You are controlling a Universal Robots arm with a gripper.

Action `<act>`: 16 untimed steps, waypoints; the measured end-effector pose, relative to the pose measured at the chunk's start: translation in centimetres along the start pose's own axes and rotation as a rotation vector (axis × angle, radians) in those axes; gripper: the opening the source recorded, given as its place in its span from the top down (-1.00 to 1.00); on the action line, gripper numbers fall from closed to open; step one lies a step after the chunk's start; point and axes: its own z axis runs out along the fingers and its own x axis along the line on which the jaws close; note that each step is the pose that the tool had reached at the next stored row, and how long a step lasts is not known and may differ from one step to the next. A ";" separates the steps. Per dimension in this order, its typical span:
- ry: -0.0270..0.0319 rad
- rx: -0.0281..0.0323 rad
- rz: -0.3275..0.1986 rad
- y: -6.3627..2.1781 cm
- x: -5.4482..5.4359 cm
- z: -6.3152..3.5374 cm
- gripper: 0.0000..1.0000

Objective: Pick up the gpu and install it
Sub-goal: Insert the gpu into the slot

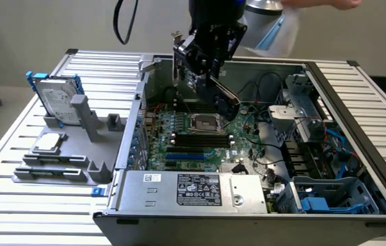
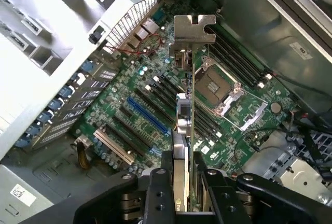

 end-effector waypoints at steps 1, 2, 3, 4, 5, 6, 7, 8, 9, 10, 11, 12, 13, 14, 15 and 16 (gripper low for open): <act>0.0011 -0.0016 -0.036 0.00 0.0 0.09 0.47; 0.0016 -0.0024 -0.054 -0.01 0.0 0.15 0.47; 0.0022 -0.0032 -0.072 -0.01 0.0 0.20 0.47; 0.0026 -0.0041 -0.090 -0.01 0.0 0.26 0.47; 0.0032 -0.0049 -0.109 -0.01 0.0 0.32 0.47; 0.0038 -0.0057 -0.128 -0.01 0.0 0.38 0.47; 0.0043 -0.0065 -0.146 -0.02 0.0 0.45 0.47; 0.0047 -0.0073 -0.164 -0.02 0.0 0.51 0.47; 0.0053 -0.0081 -0.182 -0.02 0.0 0.57 0.47; 0.0058 -0.0090 -0.200 -0.02 0.0 0.64 0.47; 0.0064 -0.0097 -0.218 -0.02 0.0 0.70 0.47; 0.0068 -0.0106 -0.236 -0.02 0.0 0.77 0.47; 0.0074 -0.0114 -0.254 -0.03 0.0 0.83 0.47; 0.0080 -0.0122 -0.273 -0.03 0.0 0.90 0.47; 0.0083 -0.0131 -0.291 -0.03 0.0 0.98 0.47; 0.0089 -0.0138 -0.309 -0.03 0.0 1.04 0.47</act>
